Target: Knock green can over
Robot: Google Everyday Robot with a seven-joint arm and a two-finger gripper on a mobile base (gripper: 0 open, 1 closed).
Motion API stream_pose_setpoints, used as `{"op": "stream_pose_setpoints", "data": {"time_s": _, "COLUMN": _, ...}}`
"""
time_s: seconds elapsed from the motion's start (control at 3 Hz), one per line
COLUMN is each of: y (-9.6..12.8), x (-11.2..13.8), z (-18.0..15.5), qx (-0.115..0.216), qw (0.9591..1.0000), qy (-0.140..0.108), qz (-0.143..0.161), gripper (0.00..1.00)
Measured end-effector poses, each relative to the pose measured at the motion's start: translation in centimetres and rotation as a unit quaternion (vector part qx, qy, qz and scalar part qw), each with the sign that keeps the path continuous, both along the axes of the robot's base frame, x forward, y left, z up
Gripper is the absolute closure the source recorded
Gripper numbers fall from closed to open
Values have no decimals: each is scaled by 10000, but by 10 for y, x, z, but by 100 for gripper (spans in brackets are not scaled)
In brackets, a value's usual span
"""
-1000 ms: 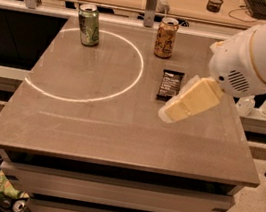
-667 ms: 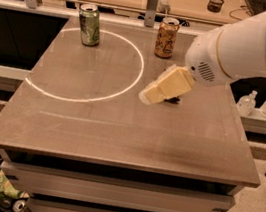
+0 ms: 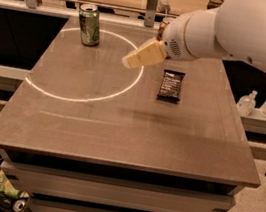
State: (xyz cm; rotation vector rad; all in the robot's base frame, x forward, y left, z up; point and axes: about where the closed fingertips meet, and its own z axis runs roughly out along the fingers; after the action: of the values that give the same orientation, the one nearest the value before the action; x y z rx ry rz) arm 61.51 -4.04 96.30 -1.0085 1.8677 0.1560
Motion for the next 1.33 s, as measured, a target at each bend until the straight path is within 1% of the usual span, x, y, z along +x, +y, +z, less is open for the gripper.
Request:
{"op": "stream_pose_setpoints", "data": {"time_s": 0.33, "y": 35, "x": 24, "z": 4, "qx": 239, "qw": 9994, "qy": -101, "qz": 232, "gripper": 0}}
{"op": "stream_pose_setpoints", "data": {"time_s": 0.67, "y": 40, "x": 25, "z": 4, "qx": 241, "qw": 9994, "qy": -106, "qz": 242, "gripper": 0}}
{"op": "stream_pose_setpoints", "data": {"time_s": 1.0, "y": 66, "x": 38, "z": -5, "qx": 247, "qw": 9991, "qy": -170, "qz": 290, "gripper": 0}}
{"op": "stream_pose_setpoints", "data": {"time_s": 1.33, "y": 96, "x": 55, "z": -14, "qx": 304, "qw": 9983, "qy": -280, "qz": 413, "gripper": 0}}
